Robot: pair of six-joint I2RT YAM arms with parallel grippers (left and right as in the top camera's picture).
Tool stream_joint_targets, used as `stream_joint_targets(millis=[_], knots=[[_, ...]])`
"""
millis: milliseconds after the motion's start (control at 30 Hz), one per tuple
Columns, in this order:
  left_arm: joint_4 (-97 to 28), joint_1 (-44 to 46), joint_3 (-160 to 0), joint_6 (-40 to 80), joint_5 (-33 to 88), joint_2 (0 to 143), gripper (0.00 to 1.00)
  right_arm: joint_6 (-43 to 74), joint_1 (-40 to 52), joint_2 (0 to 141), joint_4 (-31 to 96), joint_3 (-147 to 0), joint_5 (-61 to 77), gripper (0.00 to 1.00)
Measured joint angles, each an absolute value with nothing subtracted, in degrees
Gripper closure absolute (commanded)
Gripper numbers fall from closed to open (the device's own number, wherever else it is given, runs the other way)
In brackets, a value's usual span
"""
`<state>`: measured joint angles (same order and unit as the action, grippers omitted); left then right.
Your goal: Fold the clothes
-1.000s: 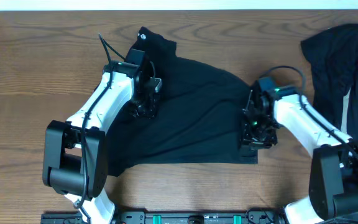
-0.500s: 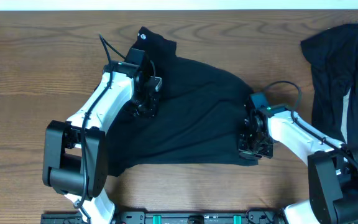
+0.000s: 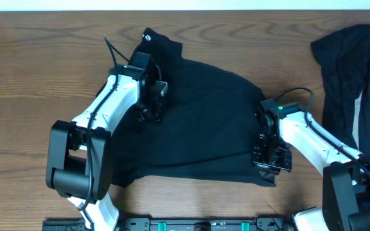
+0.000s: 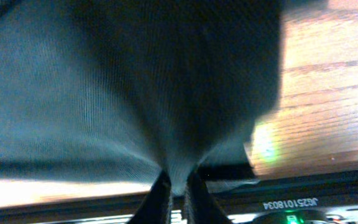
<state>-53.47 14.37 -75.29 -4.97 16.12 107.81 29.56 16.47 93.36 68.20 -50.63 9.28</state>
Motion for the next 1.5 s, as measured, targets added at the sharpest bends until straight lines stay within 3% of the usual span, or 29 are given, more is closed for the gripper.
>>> stream_joint_targets(millis=[200, 300, 600, 1000, 1067, 1100, 1133, 1200, 1433, 1500], knots=[[-53.67, 14.37, -75.20, -4.97, 16.12, 107.92, 0.76, 28.34, 16.47, 92.25, 63.81, -50.63, 9.06, 0.88], [-55.29, 14.37, -75.20, -4.97, 16.12, 107.92, 0.76, 26.06, 16.03, 88.88, 59.94, -51.55, 9.91, 0.74], [-58.15, 14.92, -75.70, -4.38, 19.75, 106.08, 0.76, 23.81, 7.11, 81.47, 45.41, -61.08, 11.46, 0.72], [-49.19, 26.22, -70.57, -1.93, 23.00, 104.81, 0.76, 25.41, 1.67, 101.27, 22.44, -61.12, 15.42, 0.56], [-46.83, 27.00, -67.53, -0.86, 23.14, 104.81, 0.76, 25.43, 1.67, 103.94, 19.03, -61.12, 16.91, 0.59], [-45.78, 27.14, -66.02, -0.27, 23.20, 104.81, 0.76, 25.41, 1.67, 105.21, 17.63, -61.12, 17.76, 0.66], [-44.93, 27.18, -64.42, 0.30, 23.22, 104.81, 0.76, 25.30, 1.67, 106.39, 16.64, -61.12, 18.63, 0.82], [-43.38, 27.18, -61.76, 1.32, 23.22, 104.81, 0.76, 25.43, 1.67, 108.31, 15.75, -61.12, 20.45, 0.98], [-42.59, 27.16, -59.05, 2.79, 23.24, 104.81, 0.76, 24.75, 2.17, 110.48, 15.79, -61.10, 29.76, 0.99], [-42.26, 27.16, -59.05, 2.85, 23.40, 104.81, 0.76, 23.38, 2.92, 110.45, 16.53, -61.10, 33.21, 0.94]])
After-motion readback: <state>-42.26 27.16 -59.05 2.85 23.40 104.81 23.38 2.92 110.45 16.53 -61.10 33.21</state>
